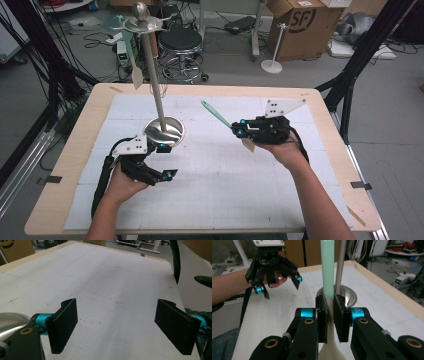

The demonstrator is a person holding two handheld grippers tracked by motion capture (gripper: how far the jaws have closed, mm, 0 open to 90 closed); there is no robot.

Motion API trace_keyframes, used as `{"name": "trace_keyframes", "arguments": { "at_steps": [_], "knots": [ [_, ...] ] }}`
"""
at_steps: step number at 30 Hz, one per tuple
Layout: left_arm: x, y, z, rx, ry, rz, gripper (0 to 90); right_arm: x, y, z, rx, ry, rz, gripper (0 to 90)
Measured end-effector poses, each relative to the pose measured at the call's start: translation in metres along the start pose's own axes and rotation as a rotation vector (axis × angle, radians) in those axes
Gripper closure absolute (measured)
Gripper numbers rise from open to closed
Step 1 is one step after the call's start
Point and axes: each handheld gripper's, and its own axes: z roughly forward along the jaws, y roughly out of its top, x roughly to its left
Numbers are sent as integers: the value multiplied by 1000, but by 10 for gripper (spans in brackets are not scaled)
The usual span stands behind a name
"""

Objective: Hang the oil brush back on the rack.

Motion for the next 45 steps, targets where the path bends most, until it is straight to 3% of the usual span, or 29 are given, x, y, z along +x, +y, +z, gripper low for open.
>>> {"name": "trace_keyframes", "arguments": {
  "at_steps": [11,25,45],
  "knots": [
    [0,-2,-8,-12,18,-8,189,-13,48,21,-48,24,-66,833],
    [-6,-4,-13,-19,20,-8,188,-30,91,31,-140,19,-66,833],
    [-8,-6,-15,-16,23,-13,188,-47,137,39,-133,-8,-91,833]
  ]
}}
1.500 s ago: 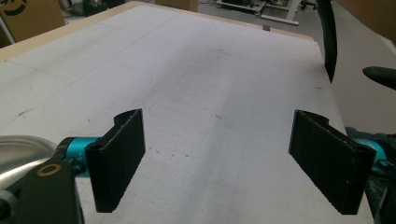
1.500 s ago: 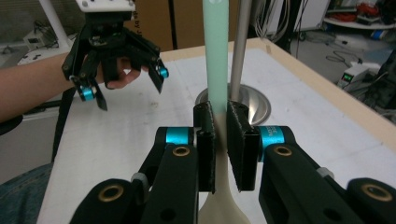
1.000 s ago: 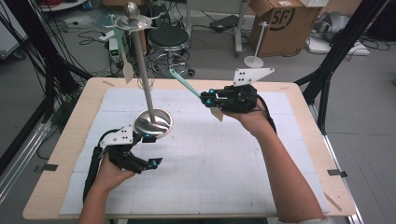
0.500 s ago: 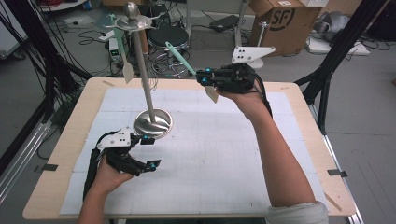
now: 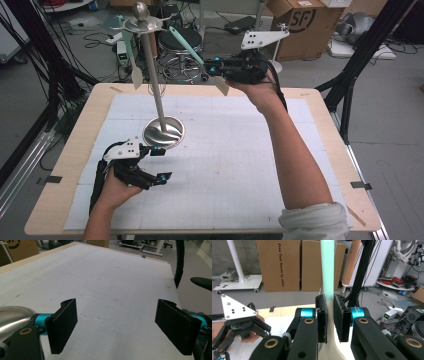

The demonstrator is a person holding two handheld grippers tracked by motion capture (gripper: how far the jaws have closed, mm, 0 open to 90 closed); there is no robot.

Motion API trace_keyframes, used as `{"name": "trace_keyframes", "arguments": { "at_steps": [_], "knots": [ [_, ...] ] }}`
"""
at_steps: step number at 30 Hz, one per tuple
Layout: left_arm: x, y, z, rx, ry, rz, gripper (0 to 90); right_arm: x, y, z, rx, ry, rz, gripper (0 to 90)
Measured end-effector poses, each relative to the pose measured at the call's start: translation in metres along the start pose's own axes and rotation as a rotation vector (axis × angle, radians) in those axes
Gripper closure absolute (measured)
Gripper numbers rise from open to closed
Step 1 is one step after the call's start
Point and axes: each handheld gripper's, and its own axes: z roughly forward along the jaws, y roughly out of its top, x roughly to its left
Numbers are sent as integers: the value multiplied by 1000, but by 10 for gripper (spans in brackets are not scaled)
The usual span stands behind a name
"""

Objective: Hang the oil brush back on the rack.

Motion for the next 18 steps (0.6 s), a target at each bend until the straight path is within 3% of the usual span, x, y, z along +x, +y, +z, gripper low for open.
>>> {"name": "trace_keyframes", "arguments": {
  "at_steps": [18],
  "knots": [
    [-1,0,0,4,-1,6,188,-5,3,13,26,-15,9,832]
  ]
}}
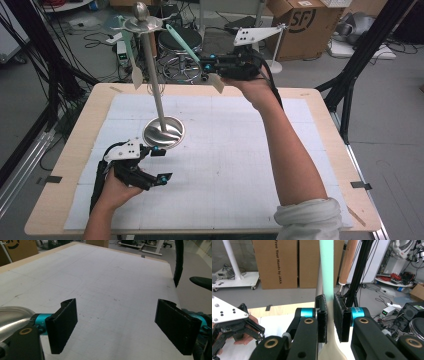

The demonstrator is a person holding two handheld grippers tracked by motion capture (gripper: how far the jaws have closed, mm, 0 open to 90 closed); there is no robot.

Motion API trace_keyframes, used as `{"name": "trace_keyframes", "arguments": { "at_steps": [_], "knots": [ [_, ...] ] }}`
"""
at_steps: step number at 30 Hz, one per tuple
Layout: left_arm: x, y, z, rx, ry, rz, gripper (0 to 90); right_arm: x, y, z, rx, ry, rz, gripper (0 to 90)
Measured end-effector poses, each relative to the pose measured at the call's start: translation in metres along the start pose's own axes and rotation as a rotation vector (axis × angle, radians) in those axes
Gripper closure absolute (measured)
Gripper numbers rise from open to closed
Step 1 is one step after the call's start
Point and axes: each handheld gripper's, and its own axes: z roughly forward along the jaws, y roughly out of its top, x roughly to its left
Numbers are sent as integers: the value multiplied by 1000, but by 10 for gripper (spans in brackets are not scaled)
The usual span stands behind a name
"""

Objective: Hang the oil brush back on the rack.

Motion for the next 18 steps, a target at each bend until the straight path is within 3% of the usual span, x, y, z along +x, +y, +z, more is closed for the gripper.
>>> {"name": "trace_keyframes", "arguments": {
  "at_steps": [9,18],
  "knots": [
    [0,0,1,-2,-4,1,189,-1,-1,2,10,-1,-1,831],
    [-1,0,3,5,-8,1,189,2,-4,15,36,0,4,828]
  ]
}}
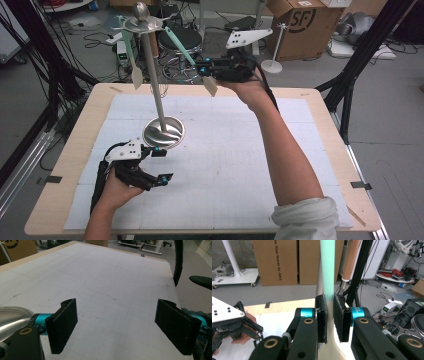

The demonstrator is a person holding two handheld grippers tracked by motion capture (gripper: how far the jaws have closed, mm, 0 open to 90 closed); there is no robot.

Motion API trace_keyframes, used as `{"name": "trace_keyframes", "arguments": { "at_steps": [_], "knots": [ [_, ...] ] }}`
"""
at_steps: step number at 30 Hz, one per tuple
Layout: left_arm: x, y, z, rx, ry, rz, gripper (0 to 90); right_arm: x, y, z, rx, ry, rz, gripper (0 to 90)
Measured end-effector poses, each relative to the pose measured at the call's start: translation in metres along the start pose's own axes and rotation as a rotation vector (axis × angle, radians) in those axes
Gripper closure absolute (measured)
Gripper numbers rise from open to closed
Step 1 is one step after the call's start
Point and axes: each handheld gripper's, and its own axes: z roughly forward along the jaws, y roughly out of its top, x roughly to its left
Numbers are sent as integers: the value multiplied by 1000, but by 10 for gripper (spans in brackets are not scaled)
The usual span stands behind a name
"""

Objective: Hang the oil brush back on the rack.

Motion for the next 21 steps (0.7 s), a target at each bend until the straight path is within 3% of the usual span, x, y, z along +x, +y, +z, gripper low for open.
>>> {"name": "trace_keyframes", "arguments": {
  "at_steps": [6,8,12,21],
  "knots": [
    [0,0,0,1,2,1,189,3,1,8,22,0,-6,813],
    [0,0,1,2,-1,-2,190,4,1,9,22,2,-12,755],
    [0,-1,4,9,-5,-1,190,4,-1,10,39,5,-3,723],
    [-1,-1,5,11,-8,-3,190,9,-3,5,53,56,0,630]
  ]
}}
